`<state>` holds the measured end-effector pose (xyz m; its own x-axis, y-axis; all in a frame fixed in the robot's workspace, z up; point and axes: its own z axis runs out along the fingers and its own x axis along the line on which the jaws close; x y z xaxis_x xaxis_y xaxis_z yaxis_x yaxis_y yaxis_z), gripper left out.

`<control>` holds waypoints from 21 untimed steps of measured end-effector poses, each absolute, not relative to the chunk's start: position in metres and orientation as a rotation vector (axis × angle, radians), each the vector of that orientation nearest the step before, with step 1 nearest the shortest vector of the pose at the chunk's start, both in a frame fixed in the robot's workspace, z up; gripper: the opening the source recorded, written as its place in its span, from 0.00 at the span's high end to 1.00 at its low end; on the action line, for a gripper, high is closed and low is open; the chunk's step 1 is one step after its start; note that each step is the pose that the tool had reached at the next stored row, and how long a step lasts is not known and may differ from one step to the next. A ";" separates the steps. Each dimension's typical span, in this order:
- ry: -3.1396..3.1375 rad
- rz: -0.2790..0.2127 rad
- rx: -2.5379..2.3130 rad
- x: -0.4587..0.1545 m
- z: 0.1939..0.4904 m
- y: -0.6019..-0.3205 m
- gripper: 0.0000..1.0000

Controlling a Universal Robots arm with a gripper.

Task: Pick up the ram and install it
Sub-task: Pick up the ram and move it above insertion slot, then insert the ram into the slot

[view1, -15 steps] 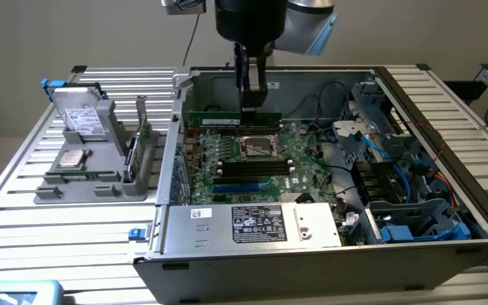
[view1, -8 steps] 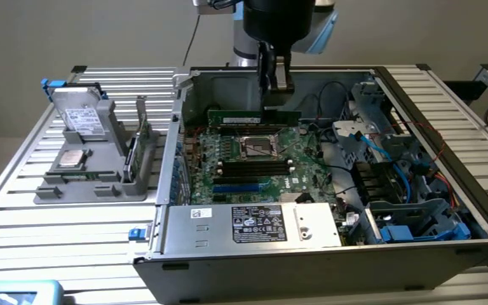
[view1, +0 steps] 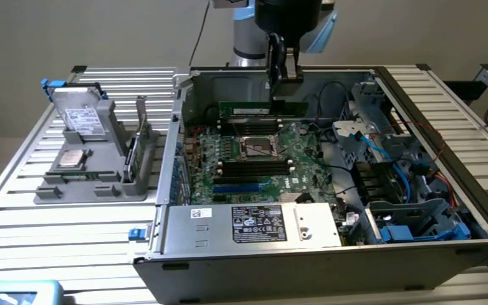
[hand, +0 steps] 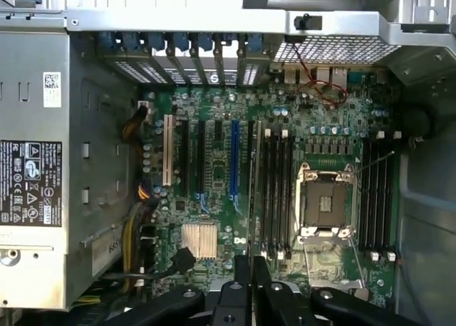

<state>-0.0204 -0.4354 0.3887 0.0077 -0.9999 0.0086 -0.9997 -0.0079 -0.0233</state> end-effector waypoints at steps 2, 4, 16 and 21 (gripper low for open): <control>2.205 -0.036 -2.223 -0.020 0.388 -0.428 0.87; 2.205 -0.036 -2.223 -0.020 0.387 -0.423 0.87; 2.206 -0.036 -2.223 -0.019 0.375 -0.399 0.87; 2.207 -0.040 -2.225 -0.019 0.366 -0.392 0.87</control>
